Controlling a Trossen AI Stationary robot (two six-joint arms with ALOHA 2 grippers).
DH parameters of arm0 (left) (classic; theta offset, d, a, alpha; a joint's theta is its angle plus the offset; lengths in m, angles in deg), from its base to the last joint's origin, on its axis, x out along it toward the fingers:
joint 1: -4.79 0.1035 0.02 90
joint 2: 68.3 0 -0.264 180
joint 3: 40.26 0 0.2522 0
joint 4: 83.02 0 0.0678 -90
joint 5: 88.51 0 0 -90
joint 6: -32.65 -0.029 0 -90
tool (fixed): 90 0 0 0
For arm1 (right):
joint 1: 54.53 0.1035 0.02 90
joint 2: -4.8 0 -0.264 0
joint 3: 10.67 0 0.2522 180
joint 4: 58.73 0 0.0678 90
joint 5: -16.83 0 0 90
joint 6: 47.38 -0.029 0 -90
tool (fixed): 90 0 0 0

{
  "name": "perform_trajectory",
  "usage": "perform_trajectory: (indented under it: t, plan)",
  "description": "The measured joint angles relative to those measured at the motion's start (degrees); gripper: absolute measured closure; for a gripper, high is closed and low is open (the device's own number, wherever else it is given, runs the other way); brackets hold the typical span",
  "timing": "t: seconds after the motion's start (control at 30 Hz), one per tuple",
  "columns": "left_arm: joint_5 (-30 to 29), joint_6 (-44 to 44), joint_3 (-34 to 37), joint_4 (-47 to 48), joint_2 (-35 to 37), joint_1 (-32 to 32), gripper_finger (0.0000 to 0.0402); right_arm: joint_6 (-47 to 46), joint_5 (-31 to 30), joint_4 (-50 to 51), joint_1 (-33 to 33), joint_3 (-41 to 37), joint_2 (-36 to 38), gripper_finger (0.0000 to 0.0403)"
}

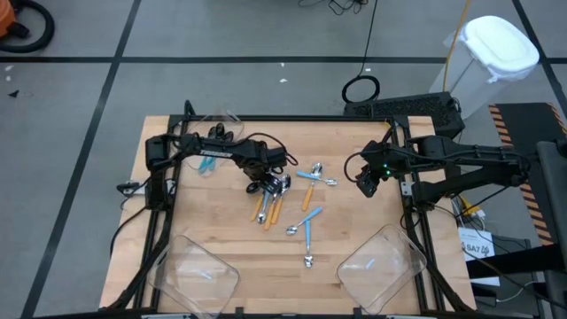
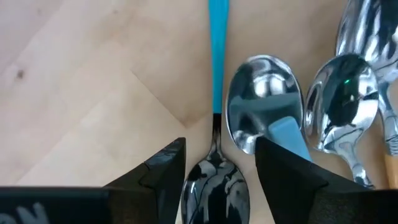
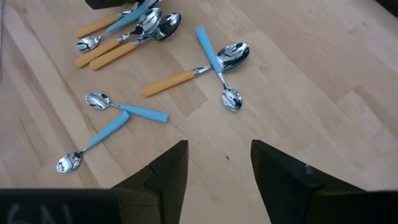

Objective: Sort silverware by color (type)
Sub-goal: Put the blue spoon into the top left transparent bin

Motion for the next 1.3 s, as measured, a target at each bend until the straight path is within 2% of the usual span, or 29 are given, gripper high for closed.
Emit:
perform_trajectory:
  t: [0.27,0.4,0.5,0.73,1.07,1.3]
  plan:
    - [-0.2,0.1,0.0,-0.5,-0.7,0.0,0.0209,-0.5,-0.2,0.0,0.0,0.0,0.0,0.0232]
    - [-0.3,0.1,-1.0,2.8,-0.2,0.1,0.0209,-0.5,-0.3,0.0,0.0,0.0,0.0,0.0232]
    - [-2.1,-1.6,-2.8,5.3,-0.2,0.1,0.0209,-0.5,-0.4,0.0,0.0,0.0,0.0,0.0232]
    - [-5.0,-2.4,-3.2,2.7,-1.1,1.2,0.0210,-0.5,-0.5,-0.1,0.0,0.0,0.0,0.0232]
    - [-4.1,-4.6,-3.2,1.4,-3.8,2.4,0.0263,-0.9,-0.6,-0.1,0.0,0.0,0.0,0.0232]
    - [-3.1,-4.8,-3.2,-0.6,-3.8,1.3,0.0268,-0.9,-0.6,-0.1,0.0,0.0,0.0,0.0232]
